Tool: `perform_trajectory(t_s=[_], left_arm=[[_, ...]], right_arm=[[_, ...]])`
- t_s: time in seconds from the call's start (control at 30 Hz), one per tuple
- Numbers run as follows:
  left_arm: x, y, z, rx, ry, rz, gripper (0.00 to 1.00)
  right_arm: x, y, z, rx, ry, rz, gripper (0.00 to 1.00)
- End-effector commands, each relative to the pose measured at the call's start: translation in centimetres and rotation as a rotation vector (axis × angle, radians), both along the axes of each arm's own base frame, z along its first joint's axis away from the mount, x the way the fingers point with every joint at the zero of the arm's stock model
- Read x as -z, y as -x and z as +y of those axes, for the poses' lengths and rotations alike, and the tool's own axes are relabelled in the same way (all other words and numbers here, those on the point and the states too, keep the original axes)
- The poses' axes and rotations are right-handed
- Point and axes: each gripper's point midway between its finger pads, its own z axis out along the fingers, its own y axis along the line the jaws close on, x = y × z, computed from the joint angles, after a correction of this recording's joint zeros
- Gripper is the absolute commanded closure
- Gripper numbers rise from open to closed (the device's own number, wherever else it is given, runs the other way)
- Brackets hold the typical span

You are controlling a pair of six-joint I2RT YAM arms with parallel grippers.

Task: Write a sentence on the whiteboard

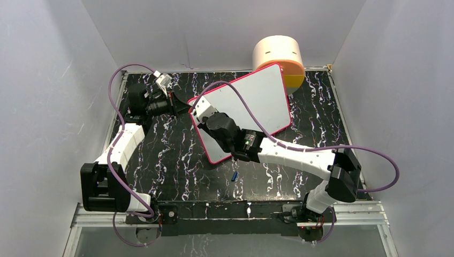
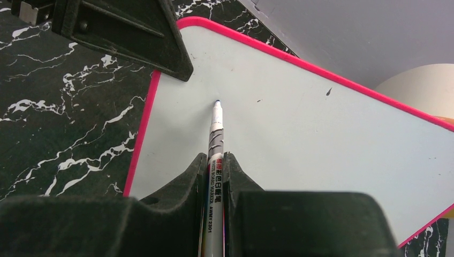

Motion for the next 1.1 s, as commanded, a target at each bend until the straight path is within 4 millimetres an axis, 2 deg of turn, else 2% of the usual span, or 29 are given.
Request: perform_trajectory(t_s=[0.0,0.77,1.0,1.07], left_arm=[[0.8,0.8,-0.6,0.044,-0.017,-0.017,1.0],[0.7,1.0,-0.8,0.051,-0.011,-0.018,1.0],[0.7,0.9,-0.7,0.048,-0.012,-0.018,1.0],[0.8,0.9,-0.7,0.05,-0.011,-0.017,1.0]], right_arm=[[-2.9,-0.6,0.7,0.027,-0.077,-0.046,1.0],[-2.7,-0.4,2.2,-0.027,-0.069,-0.033,1.0],[-2.2,0.0,2.6,-0.062,-0.057,-0.015,1.0],[-1.5,0.2,2.4,-0.065,-0.028,0.002,1.0]])
